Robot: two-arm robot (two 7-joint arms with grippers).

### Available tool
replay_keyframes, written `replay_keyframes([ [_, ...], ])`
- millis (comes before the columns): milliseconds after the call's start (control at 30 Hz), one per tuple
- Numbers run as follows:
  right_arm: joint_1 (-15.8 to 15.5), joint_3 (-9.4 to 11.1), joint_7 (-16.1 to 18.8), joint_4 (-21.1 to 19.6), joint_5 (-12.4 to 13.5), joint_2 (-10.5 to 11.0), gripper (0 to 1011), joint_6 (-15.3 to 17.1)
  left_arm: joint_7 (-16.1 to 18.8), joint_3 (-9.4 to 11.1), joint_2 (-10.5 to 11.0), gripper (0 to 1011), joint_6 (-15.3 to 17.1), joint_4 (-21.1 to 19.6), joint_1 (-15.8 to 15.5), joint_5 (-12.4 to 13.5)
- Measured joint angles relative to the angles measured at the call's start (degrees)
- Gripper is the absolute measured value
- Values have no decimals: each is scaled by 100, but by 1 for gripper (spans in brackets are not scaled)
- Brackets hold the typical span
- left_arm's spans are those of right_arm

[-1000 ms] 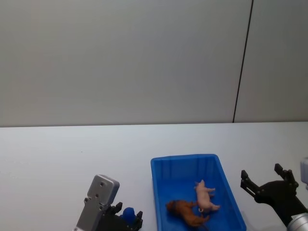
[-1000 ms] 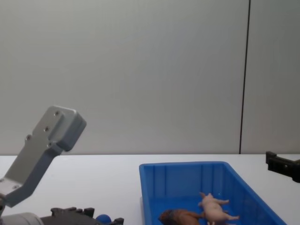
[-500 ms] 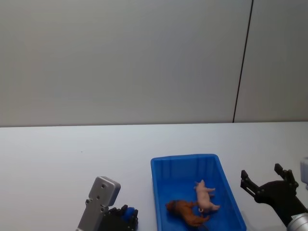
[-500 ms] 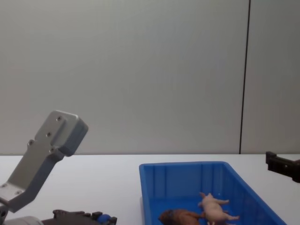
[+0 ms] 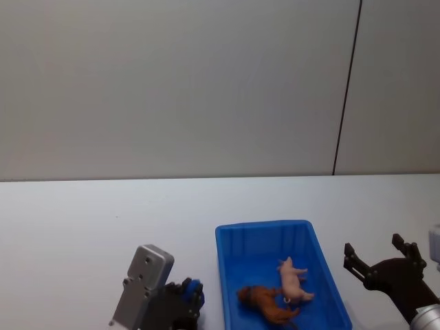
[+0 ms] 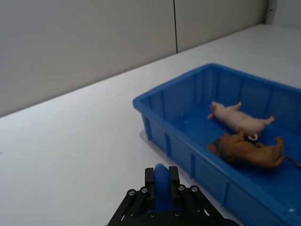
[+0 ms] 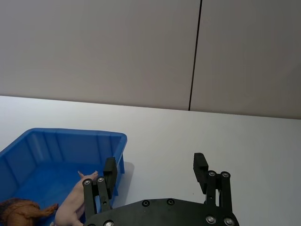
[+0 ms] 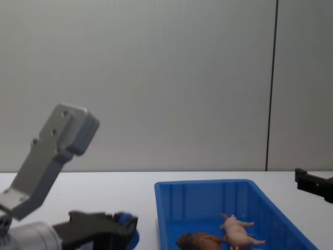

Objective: Pick up the two dolls from the table and place them into the box.

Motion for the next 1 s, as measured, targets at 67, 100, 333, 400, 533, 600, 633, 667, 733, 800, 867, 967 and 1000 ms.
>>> replay_keyframes([
  [67, 0, 0, 0, 0, 0, 0, 1001, 0, -35, -12, -8, 165, -99, -39, -19, 31],
  [100, 0, 0, 0, 0, 0, 0, 1001, 0, -51, -16, -10, 165, -144, -52, -27, 43],
  [333, 0, 0, 0, 0, 0, 0, 1001, 0, -217, -45, -55, 126, -436, -206, -128, 171],
  [400, 0, 0, 0, 0, 0, 0, 1001, 0, -331, -47, -99, 117, -556, -272, -198, 248],
  [533, 0, 0, 0, 0, 0, 0, 1001, 0, -516, -45, -169, 95, -693, -327, -301, 316],
  [600, 0, 0, 0, 0, 0, 0, 1001, 0, -608, -40, -201, 87, -743, -339, -341, 336],
  [633, 0, 0, 0, 0, 0, 0, 1001, 0, -695, -34, -238, 88, -787, -348, -386, 345],
  [667, 0, 0, 0, 0, 0, 0, 1001, 0, -695, -34, -238, 90, -787, -348, -386, 345],
  [733, 0, 0, 0, 0, 0, 0, 1001, 0, -839, -22, -289, 145, -861, -348, -449, 346],
  [800, 0, 0, 0, 0, 0, 0, 1001, 0, -977, -11, -345, 199, -930, -342, -509, 328],
  [867, 0, 0, 0, 0, 0, 0, 1001, 0, -1075, 1, -391, 272, -972, -317, -557, 299],
  [967, 0, 0, 0, 0, 0, 0, 1001, 0, -1287, 23, -483, 328, -1071, -257, -652, 207],
  [1000, 0, 0, 0, 0, 0, 0, 1001, 0, -1378, 33, -527, 386, -1112, -224, -691, 158],
])
